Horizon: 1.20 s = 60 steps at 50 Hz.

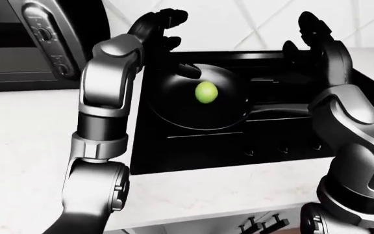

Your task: Pick the lime from the pan and place it in the bowl.

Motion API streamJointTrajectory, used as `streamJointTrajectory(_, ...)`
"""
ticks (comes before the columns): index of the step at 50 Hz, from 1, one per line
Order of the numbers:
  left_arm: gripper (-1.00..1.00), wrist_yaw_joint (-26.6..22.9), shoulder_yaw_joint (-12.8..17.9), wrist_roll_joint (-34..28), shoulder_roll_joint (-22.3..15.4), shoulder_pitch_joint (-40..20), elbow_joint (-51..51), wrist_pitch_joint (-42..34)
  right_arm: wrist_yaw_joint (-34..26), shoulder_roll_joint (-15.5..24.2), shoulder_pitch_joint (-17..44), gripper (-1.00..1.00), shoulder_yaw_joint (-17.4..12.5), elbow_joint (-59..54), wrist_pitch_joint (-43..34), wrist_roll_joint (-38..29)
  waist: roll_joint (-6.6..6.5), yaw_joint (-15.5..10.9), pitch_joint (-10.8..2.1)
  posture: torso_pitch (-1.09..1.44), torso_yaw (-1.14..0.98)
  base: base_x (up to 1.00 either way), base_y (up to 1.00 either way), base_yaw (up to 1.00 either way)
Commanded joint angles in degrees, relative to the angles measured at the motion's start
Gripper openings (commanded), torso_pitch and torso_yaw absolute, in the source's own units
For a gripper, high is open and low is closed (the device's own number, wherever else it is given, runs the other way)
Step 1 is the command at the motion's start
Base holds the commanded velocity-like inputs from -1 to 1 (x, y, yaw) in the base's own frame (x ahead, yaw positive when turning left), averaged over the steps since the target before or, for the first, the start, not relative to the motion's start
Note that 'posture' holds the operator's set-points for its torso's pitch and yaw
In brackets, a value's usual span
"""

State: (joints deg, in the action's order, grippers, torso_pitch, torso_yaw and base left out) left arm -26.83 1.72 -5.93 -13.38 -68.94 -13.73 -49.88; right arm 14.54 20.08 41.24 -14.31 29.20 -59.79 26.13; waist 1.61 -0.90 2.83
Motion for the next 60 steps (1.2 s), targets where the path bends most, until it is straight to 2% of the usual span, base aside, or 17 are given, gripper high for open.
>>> streamJointTrajectory(1,0.75,-1.3,0.3,-0.7,-0.2,-2.3,2.5,0.9,0.1,0.7,1.8,1.00,-0.8,1.4,1.7,0.0,0.03,0.0,-1.75,0.00,0.00,0.00,0.00,0.00)
streamJointTrajectory(9,0.73,-6.8,-1.0,-3.2,1.3,-1.4,4.7,-0.4,0.1,0.9,1.7,1.00,-0.8,1.3,1.8,0.1,0.30,-0.3,-1.44,0.00,0.00,0.00,0.00,0.00)
streamJointTrajectory(20,0.73,-11.4,-1.7,-6.1,3.2,-1.6,1.0,2.3,0.3,1.0,1.8,1.00,-0.8,1.3,1.7,0.3,0.93,-0.8,-1.31,0.00,0.00,0.00,0.00,0.00)
streamJointTrajectory(30,0.73,-12.5,-1.5,-8.2,3.5,-2.9,-5.8,6.9,0.6,1.3,2.0,1.00,-1.1,1.5,1.6,0.9,1.32,-1.0,-1.42,0.00,0.00,0.00,0.00,0.00)
streamJointTrajectory(41,0.71,-14.1,-1.7,-10.7,3.9,-3.0,-8.1,9.4,0.7,1.2,1.8,1.00,-0.8,1.5,2.0,1.2,1.21,-0.8,-1.68,0.00,0.00,0.00,0.00,0.00)
streamJointTrajectory(60,0.69,-12.6,-1.2,-11.2,4.8,-7.3,-20.0,15.9,0.9,1.4,2.0,1.00,-1.0,1.5,1.9,1.6,1.09,-0.5,-2.14,0.00,0.00,0.00,0.00,0.00)
